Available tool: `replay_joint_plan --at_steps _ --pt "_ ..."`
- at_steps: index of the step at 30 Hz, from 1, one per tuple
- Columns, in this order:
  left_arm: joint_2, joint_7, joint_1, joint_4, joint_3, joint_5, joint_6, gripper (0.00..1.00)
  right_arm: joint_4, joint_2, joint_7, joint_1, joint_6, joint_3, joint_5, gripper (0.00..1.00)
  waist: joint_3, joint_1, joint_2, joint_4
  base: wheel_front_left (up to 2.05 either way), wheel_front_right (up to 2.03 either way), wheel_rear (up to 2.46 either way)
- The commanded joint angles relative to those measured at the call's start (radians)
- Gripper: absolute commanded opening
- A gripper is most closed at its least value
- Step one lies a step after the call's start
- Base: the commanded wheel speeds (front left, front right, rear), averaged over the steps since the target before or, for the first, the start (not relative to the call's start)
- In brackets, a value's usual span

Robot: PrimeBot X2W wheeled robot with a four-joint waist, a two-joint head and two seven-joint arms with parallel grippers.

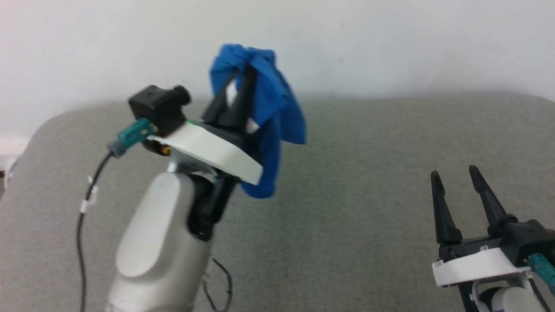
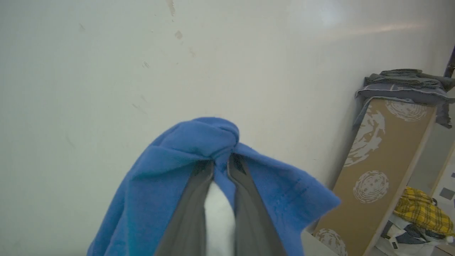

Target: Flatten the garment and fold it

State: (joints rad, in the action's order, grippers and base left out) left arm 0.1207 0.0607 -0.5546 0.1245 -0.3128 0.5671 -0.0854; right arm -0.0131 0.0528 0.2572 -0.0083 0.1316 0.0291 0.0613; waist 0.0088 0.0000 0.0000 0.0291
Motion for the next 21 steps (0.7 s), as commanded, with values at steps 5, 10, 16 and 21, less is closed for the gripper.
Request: replay_joint_plan --at_steps 5,10,16,21 --pt "-0.057 0.028 0.042 0.003 -0.075 0.051 0.020 0.00 0.008 -0.003 0.000 0.002 -0.001 0.011 -0.011 1.00 0.055 0.0000 0.0000 -0.133 0.00 0.00 0.00" --pt "-0.063 0.042 0.069 0.136 -0.146 0.022 0.043 0.00 0.008 -0.003 -0.001 -0.007 -0.001 0.014 -0.005 1.00 0.106 0.0000 0.0000 -0.188 0.00 0.00 0.00" --pt "-0.035 0.061 0.081 0.366 -0.250 -0.099 0.050 0.00 0.002 -0.003 0.000 -0.024 -0.001 0.002 0.003 1.00 0.153 0.0000 0.0000 -0.222 0.00 0.00 0.00" --pt "-0.034 0.117 0.065 0.506 -0.274 -0.139 0.067 0.00 -0.009 -0.003 0.001 -0.028 -0.001 -0.005 0.006 1.00 0.164 0.0000 0.0000 -0.219 0.00 0.00 0.00"
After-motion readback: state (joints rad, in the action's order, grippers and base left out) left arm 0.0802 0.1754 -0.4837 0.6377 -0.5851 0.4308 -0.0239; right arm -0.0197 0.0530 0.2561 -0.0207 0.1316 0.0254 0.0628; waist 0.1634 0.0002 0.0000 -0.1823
